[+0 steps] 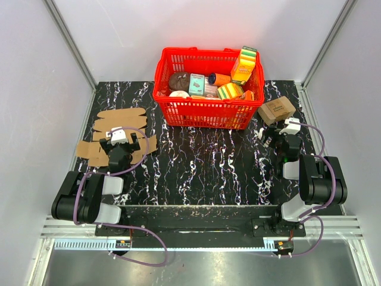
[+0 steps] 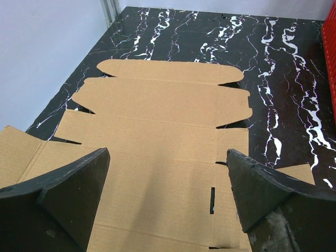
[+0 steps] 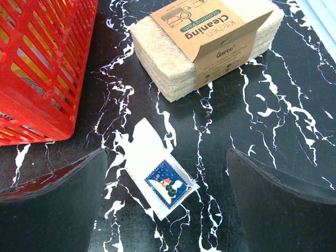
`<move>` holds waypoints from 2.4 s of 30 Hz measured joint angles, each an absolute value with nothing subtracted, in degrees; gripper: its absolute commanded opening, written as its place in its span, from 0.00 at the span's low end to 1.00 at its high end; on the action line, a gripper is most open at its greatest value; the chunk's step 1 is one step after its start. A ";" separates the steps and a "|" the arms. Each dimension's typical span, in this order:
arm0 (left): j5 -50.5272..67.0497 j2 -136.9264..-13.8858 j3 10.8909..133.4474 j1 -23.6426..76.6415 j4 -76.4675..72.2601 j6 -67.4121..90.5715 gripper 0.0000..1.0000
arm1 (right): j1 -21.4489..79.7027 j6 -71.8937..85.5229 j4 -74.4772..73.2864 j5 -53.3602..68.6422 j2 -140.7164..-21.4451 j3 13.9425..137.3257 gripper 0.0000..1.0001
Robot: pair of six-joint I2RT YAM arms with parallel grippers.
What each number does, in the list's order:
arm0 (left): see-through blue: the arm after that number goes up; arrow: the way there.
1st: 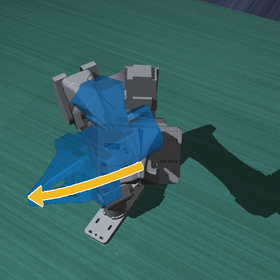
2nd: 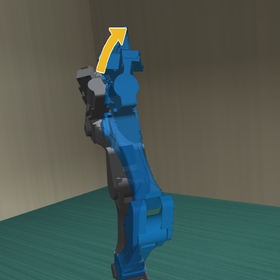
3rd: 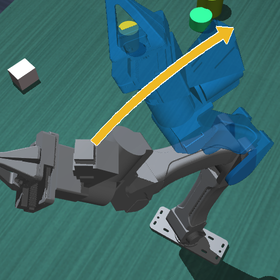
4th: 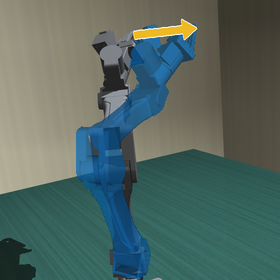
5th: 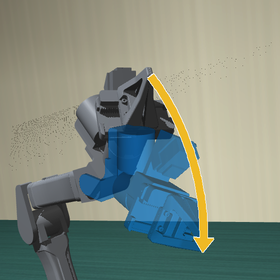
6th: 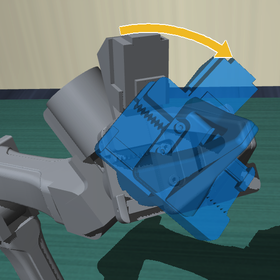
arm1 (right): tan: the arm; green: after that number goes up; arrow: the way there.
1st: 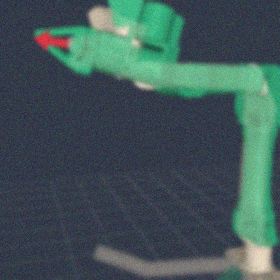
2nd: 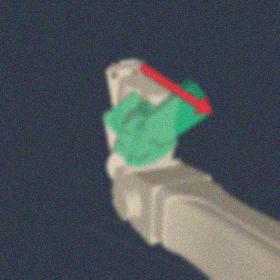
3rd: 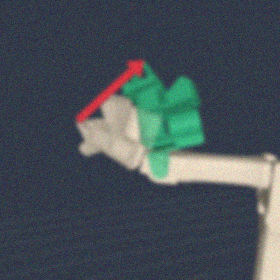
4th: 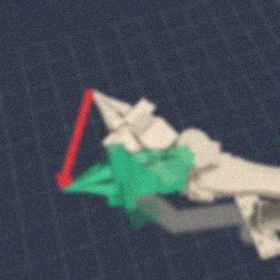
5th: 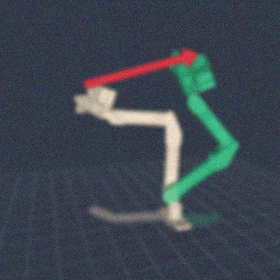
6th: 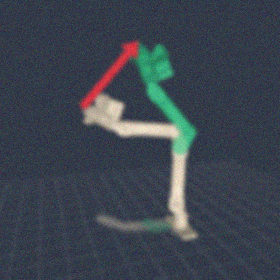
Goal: Fold the paper box
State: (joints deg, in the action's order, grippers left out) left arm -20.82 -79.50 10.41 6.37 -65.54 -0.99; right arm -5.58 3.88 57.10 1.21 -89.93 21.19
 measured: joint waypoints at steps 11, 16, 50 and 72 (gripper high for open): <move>-23.77 -79.44 7.66 9.52 -70.32 -1.69 0.99 | -5.58 3.90 57.08 1.19 -89.93 21.19 0.99; -24.58 -79.44 4.34 11.16 -71.70 -3.07 0.99 | -5.58 3.90 57.10 1.15 -89.93 21.19 0.99; -36.49 -44.36 27.55 19.94 -10.66 12.23 0.99 | -5.50 24.73 -4.54 -9.85 -59.81 50.33 1.00; -21.98 -59.96 41.10 27.38 14.28 17.82 0.97 | 14.96 26.44 -11.90 1.06 -57.34 59.02 0.99</move>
State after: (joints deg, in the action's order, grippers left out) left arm -21.98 -59.96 41.10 27.38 14.28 17.82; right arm 14.96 26.44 -11.90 1.06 -57.34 59.02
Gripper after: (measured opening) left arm 0.980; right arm 0.985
